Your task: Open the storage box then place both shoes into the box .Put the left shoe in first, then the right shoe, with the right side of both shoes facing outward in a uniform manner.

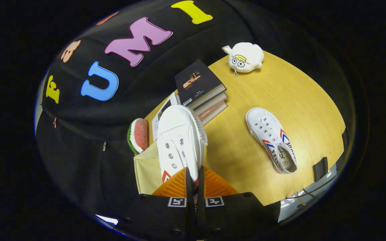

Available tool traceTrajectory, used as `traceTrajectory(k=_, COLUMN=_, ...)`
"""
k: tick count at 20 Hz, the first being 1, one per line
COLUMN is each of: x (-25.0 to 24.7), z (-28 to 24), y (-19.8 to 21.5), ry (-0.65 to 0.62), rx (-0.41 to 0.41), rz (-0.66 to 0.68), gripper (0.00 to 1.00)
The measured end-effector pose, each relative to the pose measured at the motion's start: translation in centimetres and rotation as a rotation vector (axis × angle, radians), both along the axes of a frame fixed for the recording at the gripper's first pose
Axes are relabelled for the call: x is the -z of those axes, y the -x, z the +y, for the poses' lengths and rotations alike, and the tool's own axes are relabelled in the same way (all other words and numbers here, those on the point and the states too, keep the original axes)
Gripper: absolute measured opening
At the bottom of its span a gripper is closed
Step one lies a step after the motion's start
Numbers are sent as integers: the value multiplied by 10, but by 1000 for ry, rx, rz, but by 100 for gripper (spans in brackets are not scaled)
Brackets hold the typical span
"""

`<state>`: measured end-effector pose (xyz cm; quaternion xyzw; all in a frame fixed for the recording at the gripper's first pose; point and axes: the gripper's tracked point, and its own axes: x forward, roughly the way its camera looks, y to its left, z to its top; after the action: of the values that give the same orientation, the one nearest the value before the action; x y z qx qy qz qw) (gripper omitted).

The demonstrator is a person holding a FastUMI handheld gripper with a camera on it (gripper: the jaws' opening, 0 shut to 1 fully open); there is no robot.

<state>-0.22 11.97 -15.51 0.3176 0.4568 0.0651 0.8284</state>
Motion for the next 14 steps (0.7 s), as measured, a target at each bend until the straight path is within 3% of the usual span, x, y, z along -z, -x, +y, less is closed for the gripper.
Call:
traceTrajectory(k=6, x=-34, z=74, y=8, ry=-102, rx=-78, rz=-13, gripper=6)
traceTrajectory(k=14, x=-3, z=181, y=15, ry=-89, rx=-239, rz=56, gripper=6)
